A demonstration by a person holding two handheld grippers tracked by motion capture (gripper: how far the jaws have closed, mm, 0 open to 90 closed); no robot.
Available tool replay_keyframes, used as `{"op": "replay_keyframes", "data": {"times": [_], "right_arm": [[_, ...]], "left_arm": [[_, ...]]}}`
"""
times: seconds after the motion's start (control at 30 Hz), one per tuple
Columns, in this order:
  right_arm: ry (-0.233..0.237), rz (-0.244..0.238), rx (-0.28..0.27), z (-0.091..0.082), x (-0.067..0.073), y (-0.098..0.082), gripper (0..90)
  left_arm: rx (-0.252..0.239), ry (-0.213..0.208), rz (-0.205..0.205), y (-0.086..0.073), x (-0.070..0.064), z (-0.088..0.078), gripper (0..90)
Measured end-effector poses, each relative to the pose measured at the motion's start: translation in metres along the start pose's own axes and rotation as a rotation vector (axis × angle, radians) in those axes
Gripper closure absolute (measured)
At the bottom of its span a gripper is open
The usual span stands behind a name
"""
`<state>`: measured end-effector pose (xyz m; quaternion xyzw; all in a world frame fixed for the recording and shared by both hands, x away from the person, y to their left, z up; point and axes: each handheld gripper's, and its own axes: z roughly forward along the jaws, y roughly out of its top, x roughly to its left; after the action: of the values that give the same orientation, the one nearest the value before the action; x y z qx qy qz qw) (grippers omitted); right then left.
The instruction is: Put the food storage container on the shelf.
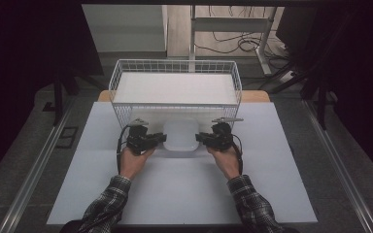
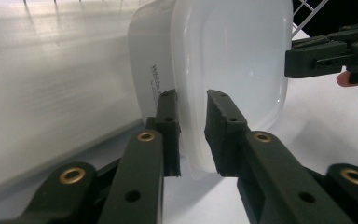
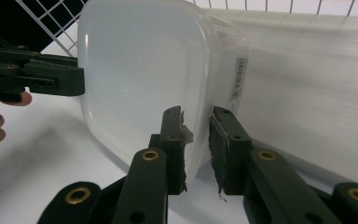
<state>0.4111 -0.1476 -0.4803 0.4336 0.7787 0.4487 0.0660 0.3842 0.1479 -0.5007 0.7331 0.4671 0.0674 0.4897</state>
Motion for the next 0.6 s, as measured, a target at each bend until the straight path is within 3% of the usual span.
{"op": "replay_keyframes", "data": {"times": [0.1,0.2,0.33,0.47,0.6], "right_arm": [[-0.012,-0.017,-0.015,0.002,0.0,0.002,70.7],[-0.037,-0.033,-0.03,0.007,0.002,0.006,67.2],[-0.041,-0.007,-0.067,0.011,-0.003,0.011,64.5],[-0.097,-0.025,-0.091,0.015,0.0,0.016,63.9],[-0.126,-0.04,-0.103,0.02,-0.001,0.022,64.5]], "left_arm": [[-0.022,0.018,0.03,0.001,0.0,0.002,70.8],[-0.044,0.03,0.03,0.004,0.002,0.005,67.2],[-0.073,0.067,0.033,0.009,0.002,0.008,65.8],[-0.103,0.102,0.042,0.016,0.005,0.013,63.7],[-0.122,0.147,0.014,0.021,0.007,0.019,59.8]]}}
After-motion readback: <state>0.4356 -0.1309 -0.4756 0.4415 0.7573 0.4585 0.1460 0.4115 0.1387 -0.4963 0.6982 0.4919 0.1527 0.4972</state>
